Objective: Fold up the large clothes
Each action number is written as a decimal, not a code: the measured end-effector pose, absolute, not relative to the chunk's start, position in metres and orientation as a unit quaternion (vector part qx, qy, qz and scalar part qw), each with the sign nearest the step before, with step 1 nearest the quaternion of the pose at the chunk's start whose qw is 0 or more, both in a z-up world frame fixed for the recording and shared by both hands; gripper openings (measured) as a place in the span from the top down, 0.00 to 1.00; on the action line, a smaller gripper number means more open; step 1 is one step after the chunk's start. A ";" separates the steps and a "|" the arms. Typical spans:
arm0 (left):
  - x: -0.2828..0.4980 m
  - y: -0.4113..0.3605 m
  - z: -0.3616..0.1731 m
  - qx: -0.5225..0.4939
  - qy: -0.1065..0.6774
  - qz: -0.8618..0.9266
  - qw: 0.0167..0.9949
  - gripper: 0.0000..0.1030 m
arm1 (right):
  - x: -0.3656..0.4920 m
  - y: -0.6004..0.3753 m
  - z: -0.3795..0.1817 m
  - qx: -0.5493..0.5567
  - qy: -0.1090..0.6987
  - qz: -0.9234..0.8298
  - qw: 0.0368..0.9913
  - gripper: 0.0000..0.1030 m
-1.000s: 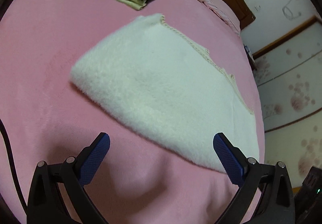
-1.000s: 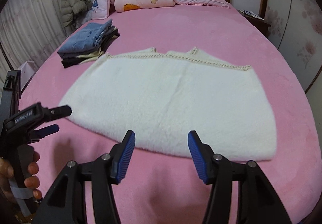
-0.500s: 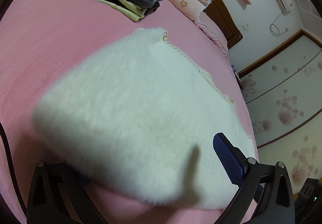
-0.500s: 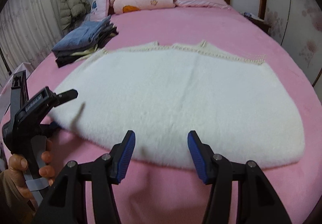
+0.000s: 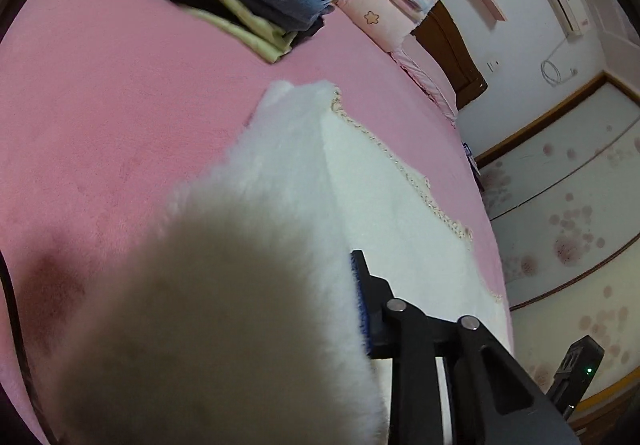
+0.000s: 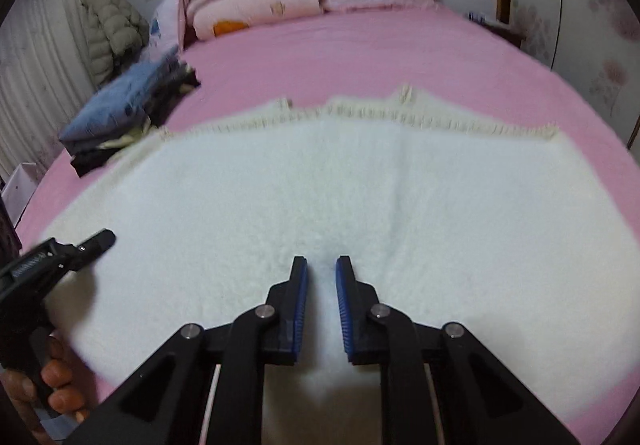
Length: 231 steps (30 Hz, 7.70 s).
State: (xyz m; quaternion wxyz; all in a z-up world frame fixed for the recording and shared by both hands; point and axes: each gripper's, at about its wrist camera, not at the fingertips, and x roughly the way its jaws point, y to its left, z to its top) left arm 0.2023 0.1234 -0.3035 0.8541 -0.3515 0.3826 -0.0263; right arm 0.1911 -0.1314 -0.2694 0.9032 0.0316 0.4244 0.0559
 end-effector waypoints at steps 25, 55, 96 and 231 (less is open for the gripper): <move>0.232 -0.218 -0.173 -0.025 0.309 -0.306 0.900 0.80 | 0.155 -0.317 -0.228 0.224 0.427 0.056 0.875 0.89; 0.224 -0.150 -0.183 0.018 0.435 -0.172 0.884 0.09 | 0.175 -0.363 -0.185 0.215 0.512 -0.017 0.831 0.33; 0.367 -0.210 -0.216 -0.053 0.463 -0.196 0.863 0.02 | 0.282 -0.370 -0.230 0.103 0.469 0.014 0.877 0.84; 0.366 0.327 -0.049 -0.125 0.476 -0.094 0.866 0.38 | 0.319 0.084 -0.073 0.136 0.468 0.307 0.818 0.64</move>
